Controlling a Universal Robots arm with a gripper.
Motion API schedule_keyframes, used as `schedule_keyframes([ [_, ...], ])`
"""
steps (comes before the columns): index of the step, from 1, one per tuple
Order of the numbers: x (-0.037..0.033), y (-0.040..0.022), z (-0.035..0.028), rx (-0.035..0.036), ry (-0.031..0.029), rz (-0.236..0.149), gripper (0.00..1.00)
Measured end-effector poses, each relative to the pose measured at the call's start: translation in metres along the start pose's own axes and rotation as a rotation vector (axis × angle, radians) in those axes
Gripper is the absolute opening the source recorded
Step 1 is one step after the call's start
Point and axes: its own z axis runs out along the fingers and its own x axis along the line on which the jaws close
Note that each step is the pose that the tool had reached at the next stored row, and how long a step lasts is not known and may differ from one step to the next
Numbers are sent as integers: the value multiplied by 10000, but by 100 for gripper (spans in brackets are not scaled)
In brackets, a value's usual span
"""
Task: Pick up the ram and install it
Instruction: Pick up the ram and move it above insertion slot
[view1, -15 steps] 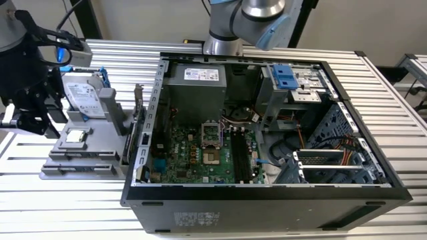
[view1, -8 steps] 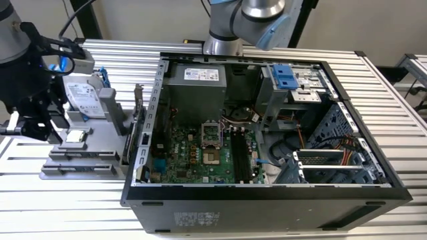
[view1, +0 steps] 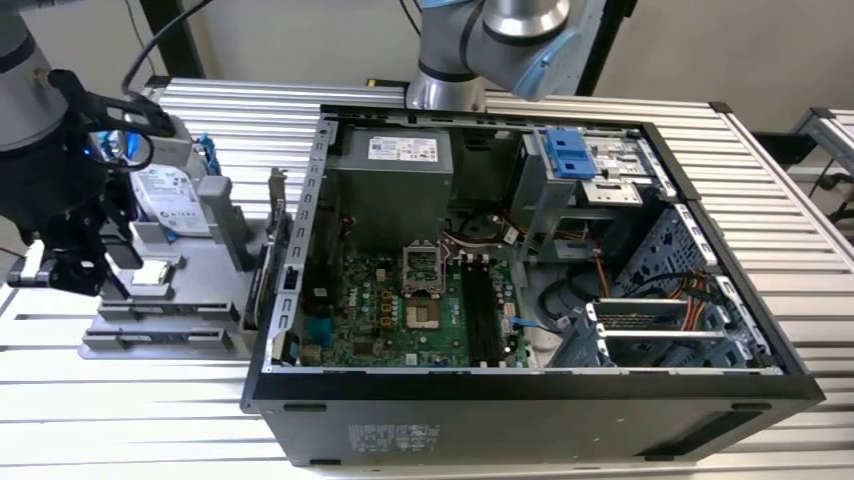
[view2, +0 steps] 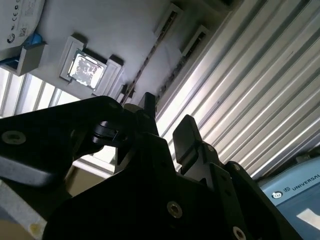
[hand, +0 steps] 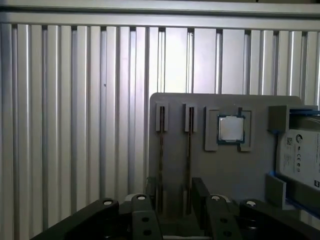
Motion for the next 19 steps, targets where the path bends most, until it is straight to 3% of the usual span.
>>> schedule_keyframes([
  [19,11,-6,285,0,-2,110,100],
])
